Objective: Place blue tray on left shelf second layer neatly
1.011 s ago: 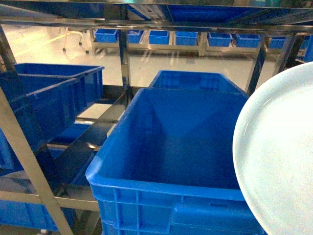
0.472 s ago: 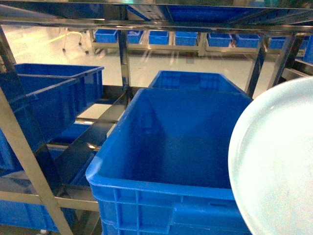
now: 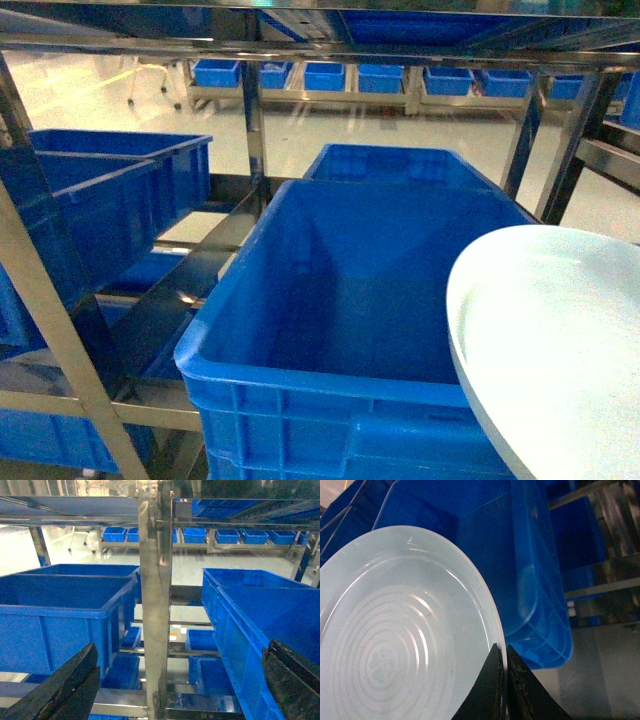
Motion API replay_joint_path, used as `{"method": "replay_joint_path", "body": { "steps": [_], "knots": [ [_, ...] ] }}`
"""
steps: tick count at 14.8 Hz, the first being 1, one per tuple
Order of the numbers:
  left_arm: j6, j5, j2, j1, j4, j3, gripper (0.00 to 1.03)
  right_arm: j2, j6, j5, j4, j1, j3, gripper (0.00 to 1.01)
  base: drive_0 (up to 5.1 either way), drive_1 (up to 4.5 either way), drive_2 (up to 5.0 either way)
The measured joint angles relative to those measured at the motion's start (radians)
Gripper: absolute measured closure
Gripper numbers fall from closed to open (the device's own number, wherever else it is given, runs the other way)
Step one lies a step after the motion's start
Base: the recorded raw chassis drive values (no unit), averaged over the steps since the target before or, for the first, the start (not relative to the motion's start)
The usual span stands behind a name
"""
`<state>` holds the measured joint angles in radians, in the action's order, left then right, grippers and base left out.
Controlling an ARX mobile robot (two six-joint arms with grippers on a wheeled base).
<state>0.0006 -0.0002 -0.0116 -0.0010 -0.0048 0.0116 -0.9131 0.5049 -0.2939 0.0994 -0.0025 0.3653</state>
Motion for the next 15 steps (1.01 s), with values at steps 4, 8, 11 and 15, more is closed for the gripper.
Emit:
{"method": "replay_joint_path", "body": {
  "steps": [4,8,11,15],
  "knots": [
    [0.000,0.000,0.000,0.000,0.000,0.000,0.05,-0.119,0.049,0.033,-0.037,0.083,0.124,0.99,0.0,0.00,0.0],
    [0.000,0.000,0.000,0.000,0.001,0.000,0.05,-0.153,0.049,0.046,-0.045,0.095,0.151,0.99,0.0,0.00,0.0],
    [0.000,0.000,0.000,0.000,0.000,0.000,0.05,-0.225,0.053,0.053,-0.078,0.099,0.161,0.99,0.0,0.00,0.0],
    [0.000,0.000,0.000,0.000,0.001,0.000,0.05,-0.408,0.080,0.058,-0.206,0.065,0.190,0.99,0.0,0.00,0.0]
  ]
}}
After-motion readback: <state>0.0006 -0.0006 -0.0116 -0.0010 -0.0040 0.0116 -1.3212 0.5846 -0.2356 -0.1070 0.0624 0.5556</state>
